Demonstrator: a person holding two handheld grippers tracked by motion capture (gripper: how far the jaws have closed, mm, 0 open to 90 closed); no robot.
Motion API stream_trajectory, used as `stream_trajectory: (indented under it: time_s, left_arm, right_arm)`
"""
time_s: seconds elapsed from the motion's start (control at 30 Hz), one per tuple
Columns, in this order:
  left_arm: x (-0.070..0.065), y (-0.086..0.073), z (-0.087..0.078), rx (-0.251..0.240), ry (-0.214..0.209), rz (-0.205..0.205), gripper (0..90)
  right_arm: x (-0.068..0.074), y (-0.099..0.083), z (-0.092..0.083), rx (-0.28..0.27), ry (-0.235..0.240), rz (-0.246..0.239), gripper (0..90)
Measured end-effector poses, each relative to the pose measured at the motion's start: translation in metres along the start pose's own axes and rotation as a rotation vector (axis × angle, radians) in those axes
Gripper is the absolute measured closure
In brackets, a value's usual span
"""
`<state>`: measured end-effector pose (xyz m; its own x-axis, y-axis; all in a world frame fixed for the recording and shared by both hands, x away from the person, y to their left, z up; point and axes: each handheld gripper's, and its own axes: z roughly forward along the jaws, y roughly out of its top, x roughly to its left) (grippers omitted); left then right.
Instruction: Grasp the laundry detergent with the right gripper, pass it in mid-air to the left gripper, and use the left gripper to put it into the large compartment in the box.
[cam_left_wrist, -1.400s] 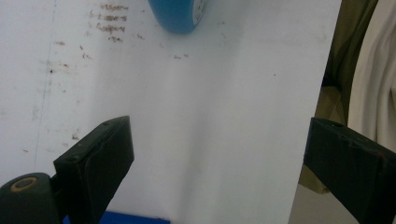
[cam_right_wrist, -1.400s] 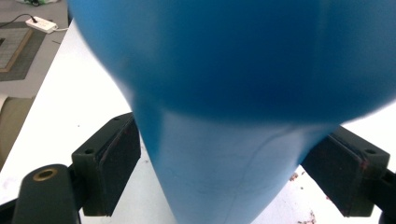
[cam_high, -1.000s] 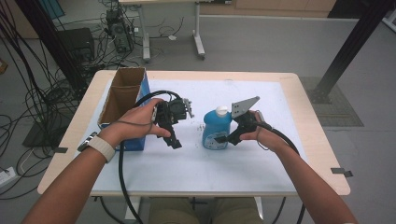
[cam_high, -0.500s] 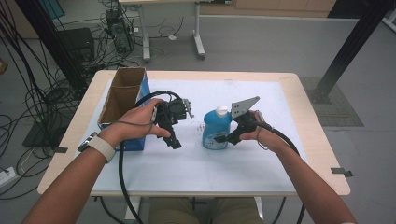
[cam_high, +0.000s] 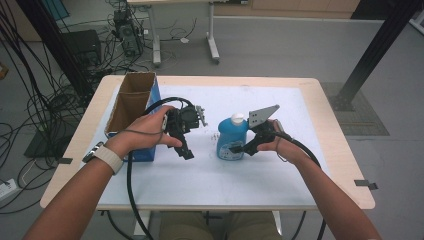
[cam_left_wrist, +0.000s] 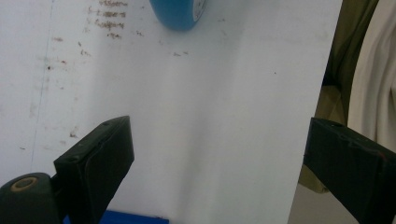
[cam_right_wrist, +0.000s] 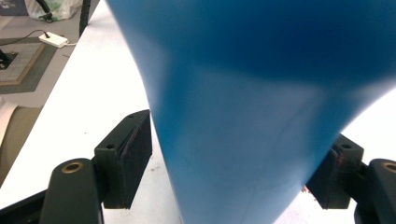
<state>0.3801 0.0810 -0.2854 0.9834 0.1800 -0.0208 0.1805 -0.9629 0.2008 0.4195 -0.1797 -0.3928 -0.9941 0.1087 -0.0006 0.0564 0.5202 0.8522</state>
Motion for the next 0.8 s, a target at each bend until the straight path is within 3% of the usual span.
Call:
stream_trajectory:
  time_s: [0.8]
  left_arm:
    - [0.0003, -0.0002, 0.0005, 0.004, 0.001, -0.003, 8.9]
  right_arm:
    - [-0.0007, -0.0023, 0.0045, -0.019, 0.001, -0.006, 26.8]
